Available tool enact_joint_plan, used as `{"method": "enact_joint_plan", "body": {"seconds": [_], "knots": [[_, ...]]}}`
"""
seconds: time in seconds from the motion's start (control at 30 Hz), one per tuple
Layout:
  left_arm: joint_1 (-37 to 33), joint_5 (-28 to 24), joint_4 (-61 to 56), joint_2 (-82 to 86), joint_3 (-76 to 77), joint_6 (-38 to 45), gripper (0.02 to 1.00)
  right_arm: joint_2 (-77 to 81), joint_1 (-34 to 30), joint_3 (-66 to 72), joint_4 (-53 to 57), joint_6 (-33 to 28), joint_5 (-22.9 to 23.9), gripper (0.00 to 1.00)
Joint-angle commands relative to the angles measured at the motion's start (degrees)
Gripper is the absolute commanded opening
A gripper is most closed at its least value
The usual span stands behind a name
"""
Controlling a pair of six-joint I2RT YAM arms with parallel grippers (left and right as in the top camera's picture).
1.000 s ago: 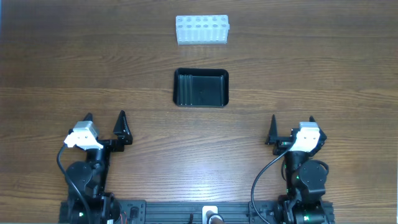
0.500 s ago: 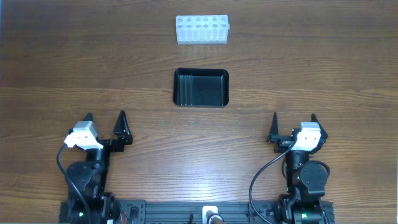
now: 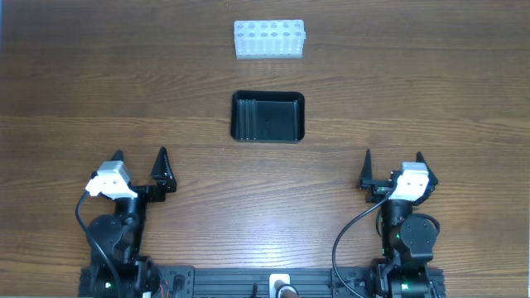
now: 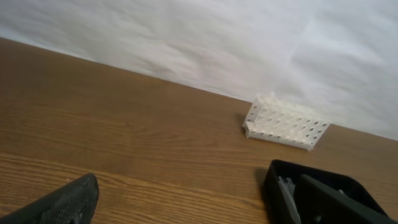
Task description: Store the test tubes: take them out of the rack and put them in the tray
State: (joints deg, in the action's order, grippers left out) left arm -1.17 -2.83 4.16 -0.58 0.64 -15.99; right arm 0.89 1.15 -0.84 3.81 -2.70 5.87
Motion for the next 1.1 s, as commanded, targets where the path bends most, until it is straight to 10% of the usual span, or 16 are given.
{"method": "enact_joint_plan", "body": {"seconds": [0.03,1.1], "knots": [[-0.3,-0.3,0.2,0.2,-0.3,0.6,1.000,-0.6,-0.5,0.6,0.0,2.5,-0.3,0.991],[-0.3,-0.3,0.2,0.2,-0.3,0.6,1.000,-0.3,-0.5,0.6,0.0,2.7,-0.4,0.991]]}}
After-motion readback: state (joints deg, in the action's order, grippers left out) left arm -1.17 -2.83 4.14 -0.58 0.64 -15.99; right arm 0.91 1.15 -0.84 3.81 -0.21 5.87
